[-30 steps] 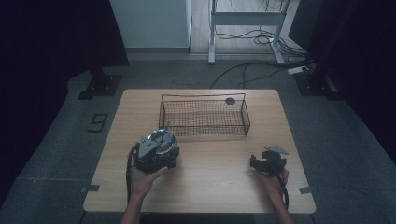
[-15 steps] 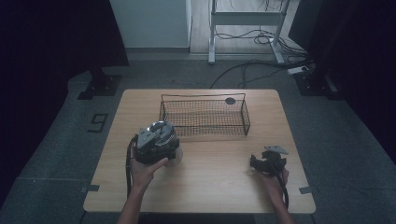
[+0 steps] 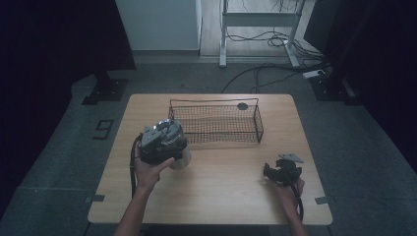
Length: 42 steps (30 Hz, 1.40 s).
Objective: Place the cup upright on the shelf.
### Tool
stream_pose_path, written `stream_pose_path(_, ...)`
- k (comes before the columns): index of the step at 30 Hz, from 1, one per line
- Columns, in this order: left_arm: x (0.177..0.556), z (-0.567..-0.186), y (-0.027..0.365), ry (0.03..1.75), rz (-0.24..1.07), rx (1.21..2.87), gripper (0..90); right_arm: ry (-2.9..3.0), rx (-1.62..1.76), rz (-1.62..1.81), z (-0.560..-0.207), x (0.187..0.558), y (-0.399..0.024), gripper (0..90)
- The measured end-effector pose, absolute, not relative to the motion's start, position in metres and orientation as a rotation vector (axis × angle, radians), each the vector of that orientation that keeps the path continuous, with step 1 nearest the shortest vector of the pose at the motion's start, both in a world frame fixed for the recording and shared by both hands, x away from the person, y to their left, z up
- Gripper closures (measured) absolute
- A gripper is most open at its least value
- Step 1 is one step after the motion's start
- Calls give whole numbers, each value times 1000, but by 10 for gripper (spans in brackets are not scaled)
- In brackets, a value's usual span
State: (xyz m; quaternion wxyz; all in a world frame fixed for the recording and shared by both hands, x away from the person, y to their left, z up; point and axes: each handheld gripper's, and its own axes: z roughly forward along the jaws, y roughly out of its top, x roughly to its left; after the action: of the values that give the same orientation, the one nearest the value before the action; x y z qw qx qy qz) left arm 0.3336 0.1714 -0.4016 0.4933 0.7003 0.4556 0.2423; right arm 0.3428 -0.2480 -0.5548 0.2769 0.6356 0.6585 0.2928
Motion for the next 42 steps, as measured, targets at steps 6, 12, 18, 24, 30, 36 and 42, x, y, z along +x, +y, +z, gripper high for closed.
stream_pose_path(6,344,-398,167,1111,569,1688,34,1769,1704,786,-555,343,-248,137)
stream_pose_path(12,354,-394,160,1107,577,1696,34,1769,1704,787,-555,343,-248,137)
stream_pose_path(18,361,-390,156,1106,579,1691,34,1769,1704,785,-555,343,-248,137)
stream_pose_path(24,368,-386,156,1119,567,1684,35,1773,1704,783,-555,343,-248,137)
stream_pose_path(30,377,-380,158,1122,547,1662,35,1773,1703,783,-555,343,-248,137)
stream_pose_path(36,385,-374,156,1126,565,1671,35,1774,1702,783,-555,343,-248,137)
stream_pose_path(42,389,-373,155,1131,565,1674,35,1773,1702,784,-555,343,-248,138)
